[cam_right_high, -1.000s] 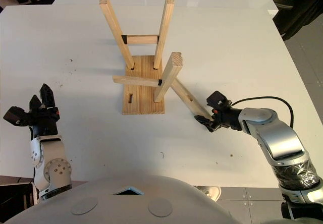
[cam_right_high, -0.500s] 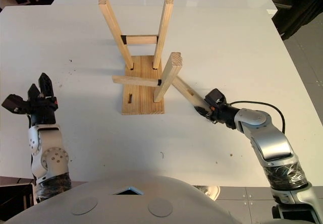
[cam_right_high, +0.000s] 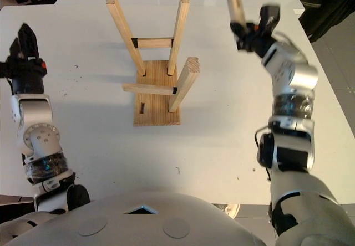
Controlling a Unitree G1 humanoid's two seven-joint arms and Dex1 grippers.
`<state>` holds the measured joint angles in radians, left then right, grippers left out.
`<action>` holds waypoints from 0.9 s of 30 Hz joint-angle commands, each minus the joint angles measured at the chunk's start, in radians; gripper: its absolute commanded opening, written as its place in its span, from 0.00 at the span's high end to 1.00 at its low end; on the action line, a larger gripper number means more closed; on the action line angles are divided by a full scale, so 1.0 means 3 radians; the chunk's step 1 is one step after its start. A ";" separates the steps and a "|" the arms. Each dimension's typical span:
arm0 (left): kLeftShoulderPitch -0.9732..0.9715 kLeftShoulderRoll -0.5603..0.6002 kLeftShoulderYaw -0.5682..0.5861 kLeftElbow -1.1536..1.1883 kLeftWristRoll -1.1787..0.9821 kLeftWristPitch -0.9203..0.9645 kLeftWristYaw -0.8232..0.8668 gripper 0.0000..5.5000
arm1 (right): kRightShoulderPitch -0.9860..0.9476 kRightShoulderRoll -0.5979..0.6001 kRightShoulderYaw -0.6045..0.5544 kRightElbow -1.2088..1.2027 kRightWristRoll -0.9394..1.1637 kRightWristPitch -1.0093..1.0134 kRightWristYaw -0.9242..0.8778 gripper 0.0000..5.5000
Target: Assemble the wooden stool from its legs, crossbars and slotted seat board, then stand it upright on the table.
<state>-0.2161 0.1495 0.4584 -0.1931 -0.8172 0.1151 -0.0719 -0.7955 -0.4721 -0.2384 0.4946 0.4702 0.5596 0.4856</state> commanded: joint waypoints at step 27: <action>-0.0689 0.0262 -0.0668 -0.1810 -0.1442 0.0519 0.0115 0.38 | -0.1439 0.0295 -0.0733 -0.1122 0.4560 0.1512 0.0054 0.62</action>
<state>-0.4331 0.2209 0.2678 -0.7229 -1.2416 0.2712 -0.0500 -1.2018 -0.3630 -0.4659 0.1588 1.8097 1.0212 0.5137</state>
